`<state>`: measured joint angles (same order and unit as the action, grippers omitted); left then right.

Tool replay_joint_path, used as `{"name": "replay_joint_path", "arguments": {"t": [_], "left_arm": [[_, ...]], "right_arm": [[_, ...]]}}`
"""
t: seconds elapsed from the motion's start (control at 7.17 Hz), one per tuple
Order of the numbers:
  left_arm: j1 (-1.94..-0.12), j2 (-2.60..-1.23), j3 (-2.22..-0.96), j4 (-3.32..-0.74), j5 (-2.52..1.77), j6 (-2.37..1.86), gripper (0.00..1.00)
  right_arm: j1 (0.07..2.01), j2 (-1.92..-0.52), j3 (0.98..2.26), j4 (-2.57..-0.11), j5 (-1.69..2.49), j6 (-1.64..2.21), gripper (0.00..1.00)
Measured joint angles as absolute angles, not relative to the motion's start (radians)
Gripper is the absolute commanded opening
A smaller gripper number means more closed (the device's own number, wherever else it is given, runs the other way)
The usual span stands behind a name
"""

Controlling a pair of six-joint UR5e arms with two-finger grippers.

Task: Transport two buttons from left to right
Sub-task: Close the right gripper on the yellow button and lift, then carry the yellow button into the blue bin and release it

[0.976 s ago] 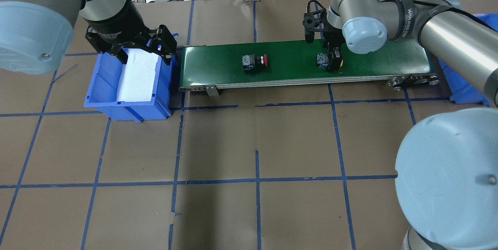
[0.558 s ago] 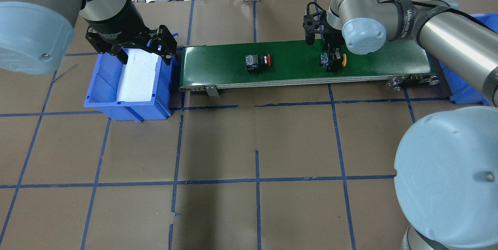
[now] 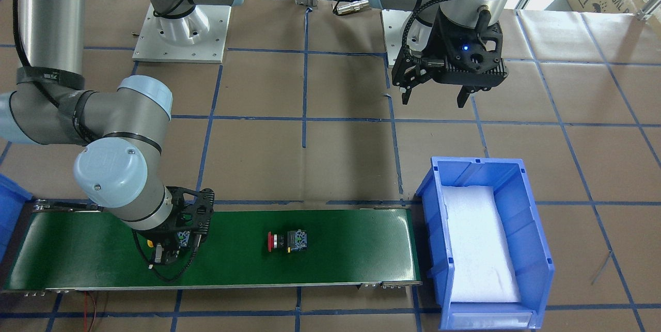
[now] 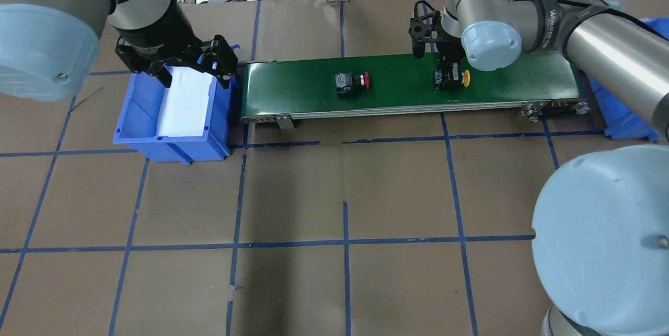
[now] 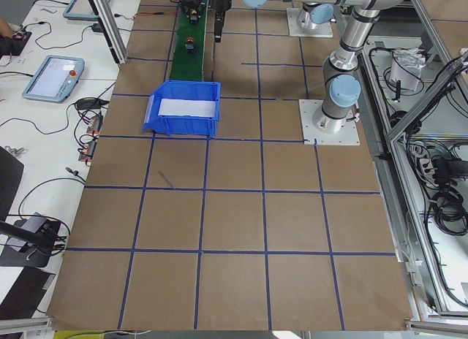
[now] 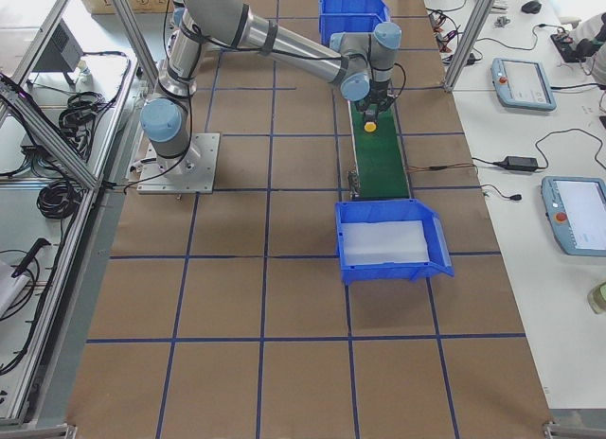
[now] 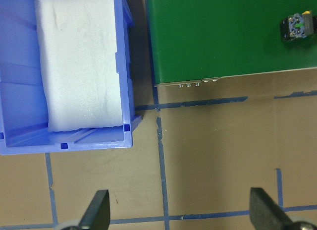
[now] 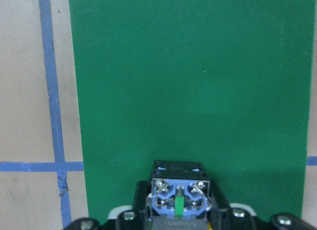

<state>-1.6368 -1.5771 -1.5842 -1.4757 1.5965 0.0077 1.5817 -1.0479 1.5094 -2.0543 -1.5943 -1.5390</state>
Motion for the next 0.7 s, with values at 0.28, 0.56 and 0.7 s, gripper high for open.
{"name": "replay_joint_path", "arguments": {"t": [0.28, 0.56, 0.7], "left_arm": [[-1.637, -1.574, -1.585, -1.476, 1.596, 0.008, 1.00], [-1.637, -1.573, -1.586, -1.476, 1.595, 0.008, 1.00], [-1.637, -1.572, -1.586, -1.476, 1.595, 0.008, 1.00]], "right_arm": [[1.553, -1.082, 1.486, -2.030, -1.606, -1.534, 0.04], [1.456, -1.113, 1.422, -1.978, -1.601, -1.575, 0.04], [1.395, -1.112, 1.375, -1.967, -1.601, -1.645, 0.04]]}}
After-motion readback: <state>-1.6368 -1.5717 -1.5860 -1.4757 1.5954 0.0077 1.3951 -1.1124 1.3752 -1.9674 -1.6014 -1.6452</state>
